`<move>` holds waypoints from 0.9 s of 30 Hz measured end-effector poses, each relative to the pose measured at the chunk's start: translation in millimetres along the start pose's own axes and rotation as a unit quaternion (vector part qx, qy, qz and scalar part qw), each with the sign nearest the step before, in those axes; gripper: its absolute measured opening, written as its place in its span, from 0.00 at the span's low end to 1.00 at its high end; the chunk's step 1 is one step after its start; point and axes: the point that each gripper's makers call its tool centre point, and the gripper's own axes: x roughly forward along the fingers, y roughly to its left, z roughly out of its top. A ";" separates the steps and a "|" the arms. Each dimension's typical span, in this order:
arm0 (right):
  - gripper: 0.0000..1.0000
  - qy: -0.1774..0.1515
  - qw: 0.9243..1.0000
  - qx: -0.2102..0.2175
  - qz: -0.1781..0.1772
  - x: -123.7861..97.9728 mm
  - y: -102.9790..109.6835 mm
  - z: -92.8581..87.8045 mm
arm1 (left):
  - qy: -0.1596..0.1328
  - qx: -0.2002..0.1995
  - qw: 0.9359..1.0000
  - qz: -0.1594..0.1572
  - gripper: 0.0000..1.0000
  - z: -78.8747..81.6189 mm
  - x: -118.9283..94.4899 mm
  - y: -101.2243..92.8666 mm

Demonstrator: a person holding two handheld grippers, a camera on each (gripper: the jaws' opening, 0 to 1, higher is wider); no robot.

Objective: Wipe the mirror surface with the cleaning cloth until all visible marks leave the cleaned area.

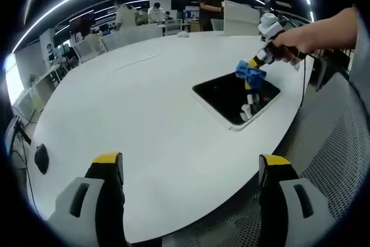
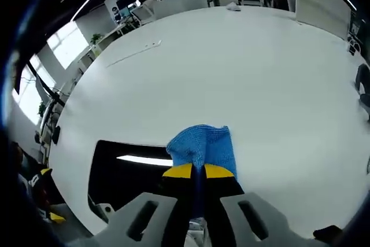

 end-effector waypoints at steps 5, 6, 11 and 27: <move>0.00 -0.005 1.000 -0.003 -0.006 -12.5 -13.6 9.7 | 0.000 -0.002 1.000 0.002 0.98 -0.1 -0.1 0.6; 0.00 -0.005 1.000 -0.003 -0.007 -16.1 -18.2 11.9 | 0.000 -0.002 1.000 0.003 0.98 0.0 -0.2 0.8; 0.00 -0.012 1.000 0.010 -0.016 -37.6 -39.0 17.9 | -0.001 -0.002 1.000 0.003 0.98 0.2 -0.1 0.7; 0.01 0.016 0.998 0.030 -0.051 -40.5 -82.8 -47.5 | 0.003 -0.001 1.000 0.003 0.98 -0.6 -0.1 0.7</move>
